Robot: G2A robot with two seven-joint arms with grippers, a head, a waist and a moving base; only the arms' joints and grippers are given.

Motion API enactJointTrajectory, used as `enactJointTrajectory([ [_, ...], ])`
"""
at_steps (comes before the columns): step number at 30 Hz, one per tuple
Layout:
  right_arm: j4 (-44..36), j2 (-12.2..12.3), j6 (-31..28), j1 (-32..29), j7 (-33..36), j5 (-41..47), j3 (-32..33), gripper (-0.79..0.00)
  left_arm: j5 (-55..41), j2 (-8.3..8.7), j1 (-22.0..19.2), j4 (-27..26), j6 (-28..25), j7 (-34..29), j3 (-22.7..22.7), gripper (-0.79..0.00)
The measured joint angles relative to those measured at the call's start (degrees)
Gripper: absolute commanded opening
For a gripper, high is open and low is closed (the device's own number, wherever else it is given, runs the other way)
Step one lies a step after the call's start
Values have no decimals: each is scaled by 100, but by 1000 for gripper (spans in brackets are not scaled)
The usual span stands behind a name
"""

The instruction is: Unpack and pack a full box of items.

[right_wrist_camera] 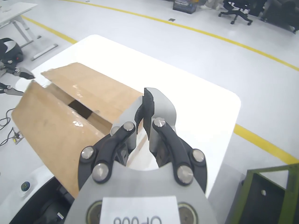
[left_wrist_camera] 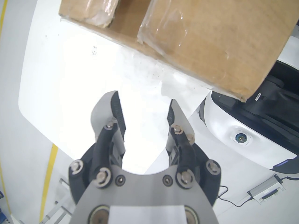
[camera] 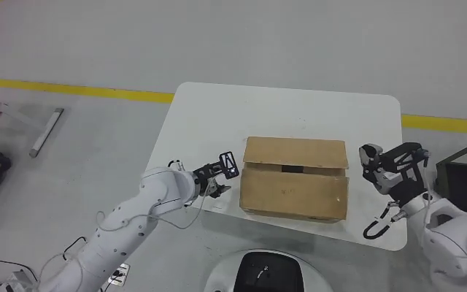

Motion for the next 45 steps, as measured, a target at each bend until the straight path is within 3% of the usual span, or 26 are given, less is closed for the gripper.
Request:
enactJointTrajectory([
  [7,532,-191,272,424,-180,-527,-1321,-785,7,85,768,-436,-82,101,-755,0],
  [13,1291,-362,756,755,-285,-944,-2030,-785,8,87,792,-443,-87,111,-775,0],
  [23,1641,-484,1013,945,-227,-1098,-2277,-785,23,84,792,-441,-71,147,-770,0],
  [29,1677,-523,1047,974,-202,-1095,-2275,-785,457,45,515,-210,-45,607,-437,0],
  [37,1678,-549,1059,944,-178,-1084,-2194,-785,1077,-109,-237,519,373,1097,452,0],
  [45,1663,-572,977,889,-137,-1116,-2170,-785,1280,-275,-710,1093,954,977,1018,0],
])
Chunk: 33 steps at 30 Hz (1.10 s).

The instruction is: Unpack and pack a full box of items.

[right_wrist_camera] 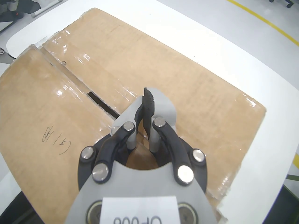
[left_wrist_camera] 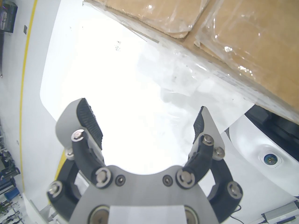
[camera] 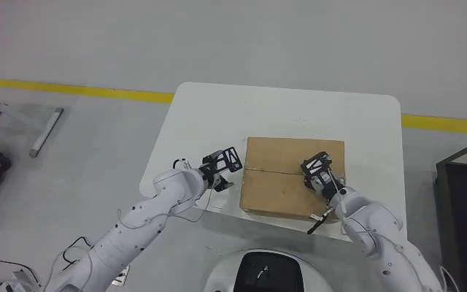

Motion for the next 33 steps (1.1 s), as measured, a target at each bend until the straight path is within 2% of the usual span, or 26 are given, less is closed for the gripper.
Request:
enactJointTrajectory([
  [2,-3,-5,-20,-7,5,-9,3,-785,1,-26,-63,110,38,52,64,-58],
  [3,-3,-8,-33,-10,5,-13,9,-785,-23,-45,-96,181,87,107,99,-132],
  [4,-2,-10,-42,-11,5,-16,13,-785,-51,-59,-119,231,132,140,120,-286],
  [5,-1,-13,-52,-13,5,-19,18,-785,-67,-72,-142,268,169,165,139,-388],
  [6,2,-16,-63,-15,4,-23,24,-785,-64,-87,-169,301,192,187,167,-422],
  [9,25,-23,-90,-16,-6,-33,46,-785,-9,-117,-225,352,208,230,236,-622],
  [10,36,-25,-98,-15,-9,-38,53,-785,11,-126,-237,368,227,239,251,-653],
  [11,43,-27,-106,-13,-10,-44,59,-785,45,-134,-247,385,265,225,264,-767],
  [12,40,-30,-119,-13,-10,-52,65,-785,137,-145,-260,389,347,172,285,-785],
  [16,12,-36,-156,-32,2,-71,89,-785,250,-184,-244,385,619,143,311,-785],
  [23,10,-52,-203,-65,-20,-96,108,-785,246,-203,-132,266,796,200,131,-785],
  [24,14,-56,-210,-66,-22,-100,111,-785,260,-203,-106,223,810,194,91,-748],
  [28,38,-68,-209,-63,-32,-112,123,-785,277,-193,10,82,842,157,-94,-425],
  [30,52,-75,-207,-60,-39,-113,132,-785,237,-187,88,1,848,149,-208,-369],
  [32,59,-82,-205,-61,-40,-104,137,-785,210,-183,145,-70,850,152,-297,-256],
  [33,53,-86,-204,-62,-34,-103,138,-785,196,-183,171,-123,848,162,-347,-256],
])
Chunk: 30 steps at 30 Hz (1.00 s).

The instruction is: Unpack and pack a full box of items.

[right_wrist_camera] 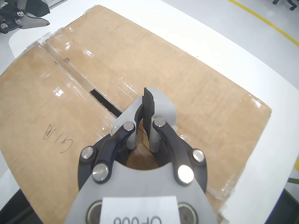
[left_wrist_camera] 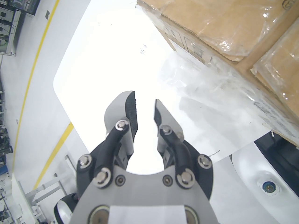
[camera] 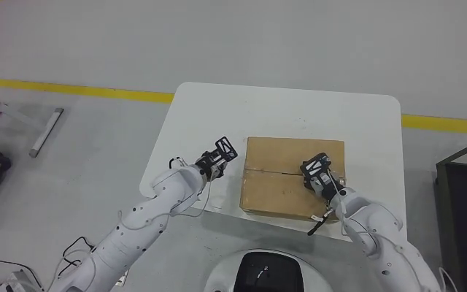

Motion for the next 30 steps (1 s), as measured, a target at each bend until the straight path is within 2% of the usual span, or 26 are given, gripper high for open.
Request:
enactJointTrajectory([
  [2,-21,-7,6,-5,16,1,-1,-785,15,0,27,-77,-53,21,-42,-240],
  [3,-35,-11,8,-10,23,3,-4,-785,46,2,39,-119,-120,28,-56,-139],
  [6,-63,-21,10,-18,45,-1,-5,-785,228,16,81,-229,-370,-15,-83,0],
  [10,-75,-28,4,-22,60,-17,23,-785,636,69,279,-395,-821,-33,-196,0],
  [11,-71,-28,-3,-24,65,-14,37,-785,724,83,358,-440,-916,-13,-234,-31],
  [13,-67,-28,-18,-31,79,-15,65,-785,703,103,562,-522,-1065,56,-345,-148],
  [15,-65,-29,-32,-38,94,-23,82,-785,673,115,729,-575,-1159,116,-424,-320],
  [16,-65,-30,-39,-39,102,-26,86,-785,659,115,778,-577,-1170,152,-436,-357],
  [21,-66,-45,-89,-34,132,-41,71,-785,614,75,690,-438,-1234,384,-296,-416],
  [23,-64,-50,-111,-33,148,-46,65,-785,710,57,565,-341,-1277,452,-196,-483],
  [25,-63,-54,-129,-33,160,-51,67,-785,738,28,419,-235,-1278,539,-82,-514],
  [27,-53,-57,-134,-36,163,-62,78,-785,764,-2,286,-156,-1232,643,20,-600],
  [30,-41,-60,-147,-43,155,-77,95,-785,810,-43,160,-35,-1107,724,136,-634],
])
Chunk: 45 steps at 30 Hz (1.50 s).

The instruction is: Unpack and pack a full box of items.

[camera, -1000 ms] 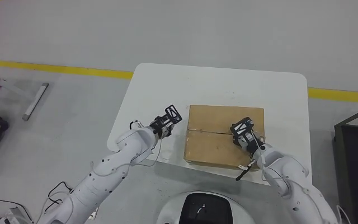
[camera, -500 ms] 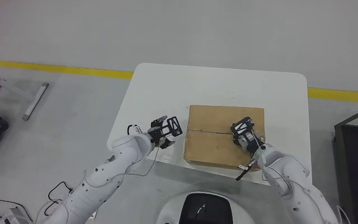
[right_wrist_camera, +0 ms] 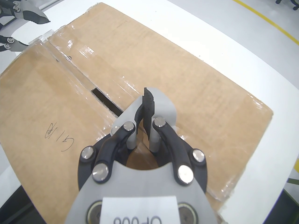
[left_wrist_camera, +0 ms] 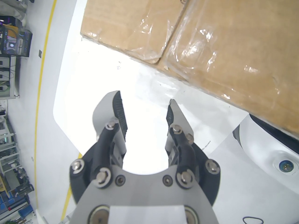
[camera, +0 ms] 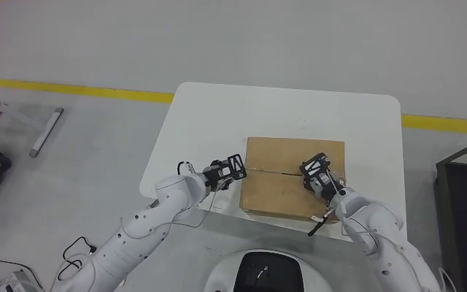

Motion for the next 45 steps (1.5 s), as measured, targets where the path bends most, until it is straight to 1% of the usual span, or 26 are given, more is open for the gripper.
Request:
enactJointTrajectory([
  [2,4,-2,-16,-1,1,-9,8,-785,18,-23,-48,45,99,-19,47,-622],
  [3,7,-3,-28,-1,1,-11,13,-785,21,-36,-72,62,158,-37,65,-600],
  [5,11,-6,-42,-2,-2,-12,21,-785,49,-50,-92,77,275,-78,55,-496],
  [7,18,-9,-60,-2,-13,-10,28,-785,13,-65,-87,84,441,-109,-3,-493],
  [10,40,-17,-89,8,-17,-6,24,-785,-184,-82,-69,42,596,-124,-120,-419],
  [11,47,-20,-98,14,-19,-16,18,-785,-254,-87,-61,3,615,-130,-162,-409],
  [15,72,-33,-117,28,-43,-22,6,-785,-352,-96,-19,-164,607,-148,-254,-425],
  [20,87,-48,-123,37,-65,-35,-6,-785,-354,-113,47,-326,705,-164,-333,-406],
  [21,88,-50,-124,35,-70,-37,-6,-785,-355,-117,50,-342,723,-160,-341,-400],
  [25,83,-55,-115,12,-67,-59,1,-785,-423,-139,41,-376,782,-156,-372,-419],
  [30,48,-58,-106,-25,-48,-72,30,-785,-509,-170,-32,-415,827,-119,-400,-403],
  [31,38,-58,-104,-30,-46,-78,37,-785,-515,-175,-47,-428,817,-117,-397,-397],
  [32,24,-58,-102,-36,-43,-82,44,-785,-514,-180,-62,-441,803,-117,-391,-369],
  [34,-16,-59,-93,-50,-30,-80,61,-785,-518,-191,-99,-457,747,-107,-372,-357],
  [37,-69,-62,-79,-67,-10,-78,80,-785,-557,-202,-155,-454,625,-59,-365,-366],
  [39,-92,-64,-66,-81,-5,-81,89,-785,-678,-208,-173,-445,517,0,-391,-397],
  [40,-96,-65,-60,-87,-4,-83,92,-785,-756,-209,-179,-450,455,22,-410,-400],
  [42,-103,-69,-56,-96,4,-84,96,-785,-921,-209,-200,-506,268,57,-445,-382],
  [43,-107,-70,-54,-101,7,-85,96,-785,-975,-209,-213,-543,184,70,-451,-345],
  [45,-118,-74,-52,-114,16,-85,90,-785,-1027,-210,-254,-632,14,80,-446,-296],
])
